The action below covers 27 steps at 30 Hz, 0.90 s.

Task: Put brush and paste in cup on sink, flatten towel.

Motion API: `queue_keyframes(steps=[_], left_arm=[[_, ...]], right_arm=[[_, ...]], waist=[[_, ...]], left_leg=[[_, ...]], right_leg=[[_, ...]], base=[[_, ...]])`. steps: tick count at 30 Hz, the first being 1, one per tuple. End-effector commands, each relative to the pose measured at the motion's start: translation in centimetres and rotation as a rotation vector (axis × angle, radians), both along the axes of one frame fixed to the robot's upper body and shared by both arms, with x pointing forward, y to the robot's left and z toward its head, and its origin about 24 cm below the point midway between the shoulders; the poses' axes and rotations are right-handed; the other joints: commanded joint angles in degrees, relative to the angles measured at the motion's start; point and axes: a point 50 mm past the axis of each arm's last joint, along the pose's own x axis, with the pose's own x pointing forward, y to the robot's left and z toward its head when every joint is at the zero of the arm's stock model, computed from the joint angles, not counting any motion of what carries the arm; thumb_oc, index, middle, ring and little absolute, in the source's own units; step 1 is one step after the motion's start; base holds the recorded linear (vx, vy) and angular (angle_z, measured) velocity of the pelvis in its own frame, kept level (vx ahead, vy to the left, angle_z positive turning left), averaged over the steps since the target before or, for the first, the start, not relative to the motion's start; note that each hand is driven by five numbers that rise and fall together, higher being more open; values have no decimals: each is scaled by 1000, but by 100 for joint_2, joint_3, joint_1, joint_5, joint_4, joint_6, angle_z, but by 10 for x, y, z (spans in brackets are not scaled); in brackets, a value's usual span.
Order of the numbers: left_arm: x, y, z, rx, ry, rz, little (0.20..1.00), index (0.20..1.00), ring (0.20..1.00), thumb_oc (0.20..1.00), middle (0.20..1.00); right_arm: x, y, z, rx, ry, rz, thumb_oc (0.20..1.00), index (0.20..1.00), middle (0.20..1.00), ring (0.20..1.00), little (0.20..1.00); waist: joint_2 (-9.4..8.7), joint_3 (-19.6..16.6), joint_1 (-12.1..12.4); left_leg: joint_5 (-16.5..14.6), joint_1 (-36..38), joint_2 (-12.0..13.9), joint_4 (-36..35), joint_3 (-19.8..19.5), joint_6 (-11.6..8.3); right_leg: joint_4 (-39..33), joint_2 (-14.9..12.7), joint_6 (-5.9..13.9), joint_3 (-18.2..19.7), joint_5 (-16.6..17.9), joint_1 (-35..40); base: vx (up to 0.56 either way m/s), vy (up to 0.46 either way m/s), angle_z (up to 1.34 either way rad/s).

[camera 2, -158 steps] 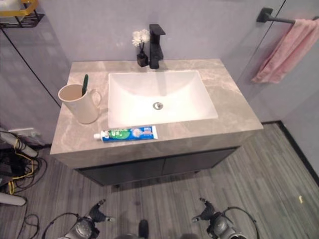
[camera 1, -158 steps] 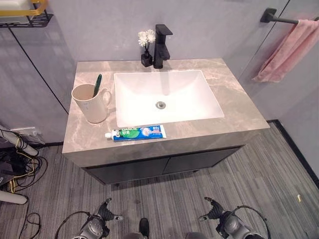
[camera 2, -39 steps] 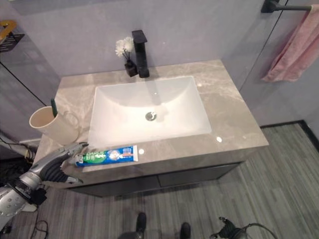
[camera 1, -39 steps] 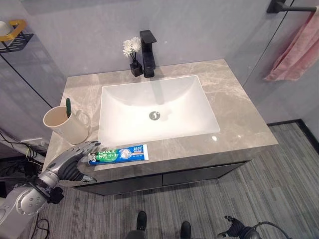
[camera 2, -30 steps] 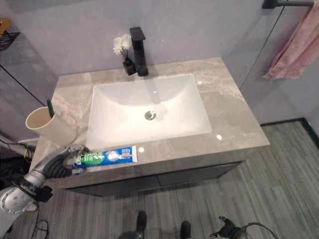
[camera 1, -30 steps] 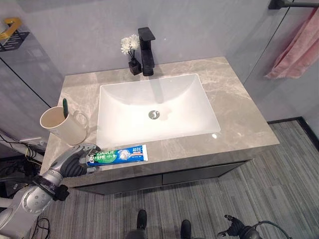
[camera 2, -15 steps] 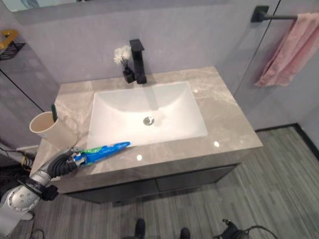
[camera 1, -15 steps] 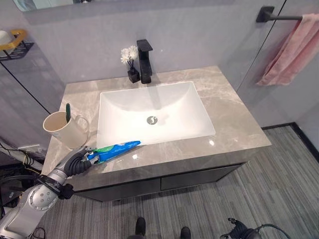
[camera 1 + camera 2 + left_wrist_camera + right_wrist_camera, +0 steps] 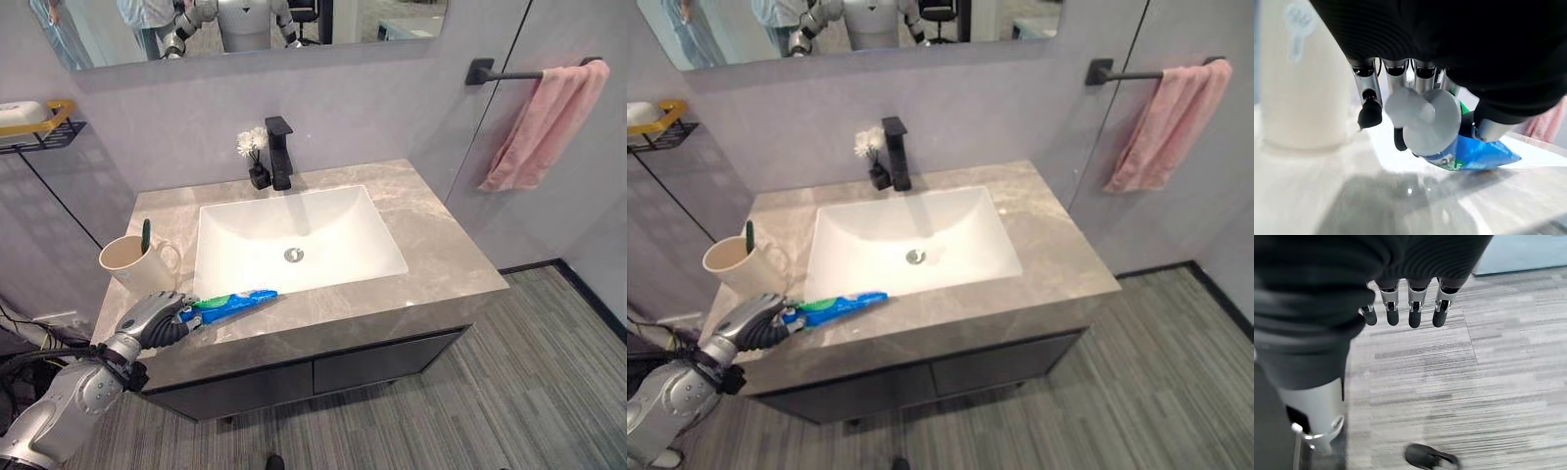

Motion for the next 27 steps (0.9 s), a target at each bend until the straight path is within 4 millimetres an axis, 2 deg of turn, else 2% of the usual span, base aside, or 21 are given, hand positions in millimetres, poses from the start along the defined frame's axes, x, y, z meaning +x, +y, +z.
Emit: queue_keyframes(steps=[1,2,4,10,11,13,14,15,16,17,19,23,24,25,26,27], left_arm=[[21,-1,54,85,-309,-46,200,200,200,200,200],[21,-1,53,85,-310,-46,200,200,200,200,200],[25,-3,66,112,-378,-55,200,200,200,200,200],[37,-4,96,140,-608,-35,200,200,200,200,200],[37,-4,96,140,-608,-36,200,200,200,200,200],[39,-4,104,138,-676,-20,200,200,200,200,200],[41,-1,111,150,-742,10,200,200,200,200,200],[41,1,114,160,-773,25,200,200,200,200,200],[42,1,114,160,-775,24,200,200,200,200,200],[42,3,120,170,-819,42,200,200,200,200,200],[42,2,130,178,-889,53,200,200,200,200,200],[38,0,157,189,-1063,76,200,200,200,200,200],[37,-3,164,196,-1100,69,200,200,200,200,200],[36,-6,178,211,-1165,61,200,200,200,200,200],[36,-6,178,210,-1168,62,200,200,200,200,200],[34,-9,188,220,-1212,51,200,200,200,200,200]], right_arm=[[19,-17,13,-66,-106,-77,1000,1000,1000,1000,1000],[19,-17,13,-66,-107,-78,1000,1000,1000,1000,1000],[29,-26,21,-95,-170,-115,1000,1000,1000,1000,1000],[72,-43,49,-176,-428,-187,1000,1000,1000,1000,1000],[72,-43,50,-176,-428,-188,1000,1000,1000,1000,1000],[87,-46,62,-208,-515,-172,1000,1000,1000,1000,1000],[102,-48,77,-245,-613,-159,1000,1000,1000,1000,1000],[109,-50,86,-275,-663,-150,1000,1000,1000,1000,1000],[108,-50,86,-278,-662,-151,1000,1000,1000,1000,1000],[121,-51,101,-314,-747,-128,1000,1000,1000,1000,1000],[132,-50,120,-350,-859,-127,1000,1000,1000,1000,1000],[156,-39,177,-428,-1153,-67,1000,1000,1000,1000,1000],[162,-37,193,-463,-1218,-33,1000,1000,1000,1000,1000],[173,-29,228,-544,-1336,63,1000,1000,1000,1000,1000],[173,-28,229,-549,-1337,64,1000,1000,1000,1000,1000],[178,-24,244,-594,-1382,115,1000,1000,1000,1000,1000]], waist=[[-304,-155,-22],[-304,-150,-17],[-307,-179,-45],[-309,-271,-161],[-309,-269,-155],[-308,-286,-188],[-304,-311,-235],[-292,-320,-259],[-289,-315,-252],[-282,-329,-280],[-264,-342,-324],[-229,-367,-390],[-220,-373,-401],[-210,-388,-406],[-204,-376,-403],[-199,-384,-406]], left_leg=[[-372,262,67,42,138,-69],[-373,265,67,42,140,-69],[-379,292,76,42,162,-73],[-381,340,101,42,208,-75],[-381,341,101,42,207,-75],[-382,358,111,42,211,-77],[-383,370,116,42,222,-74],[-387,379,118,42,220,-69],[-388,383,119,42,217,-69],[-391,387,117,42,226,-68],[-398,398,113,42,230,-62],[-418,434,111,42,277,-49],[-415,436,108,42,290,-50],[-413,438,107,42,313,-57],[-414,436,108,42,316,-57],[-419,442,112,42,322,-57]], right_leg=[[26,-519,476,162,123,-82],[26,-519,476,164,123,-80],[26,-514,477,197,127,-72],[26,-496,466,275,136,-53],[26,-496,465,274,136,-51],[26,-493,456,290,133,-37],[26,-489,452,292,131,-26],[26,-487,450,295,126,-17],[26,-485,450,292,126,-12],[26,-488,450,297,121,-11],[26,-492,449,300,123,-6],[26,-510,448,320,131,-5],[26,-509,449,330,133,-6],[26,-511,450,339,135,-11],[26,-510,450,342,135,-14],[26,-510,449,343,139,-16]], base=[[-18,-5,-7],[-11,-5,-12],[-20,-4,-16],[-8,-1,-2],[0,0,0],[0,0,0],[0,0,0],[10,0,-3],[9,5,-3],[6,7,-6],[14,7,-10],[9,12,-9],[0,0,0],[0,0,0],[0,0,0],[5,10,-3]])
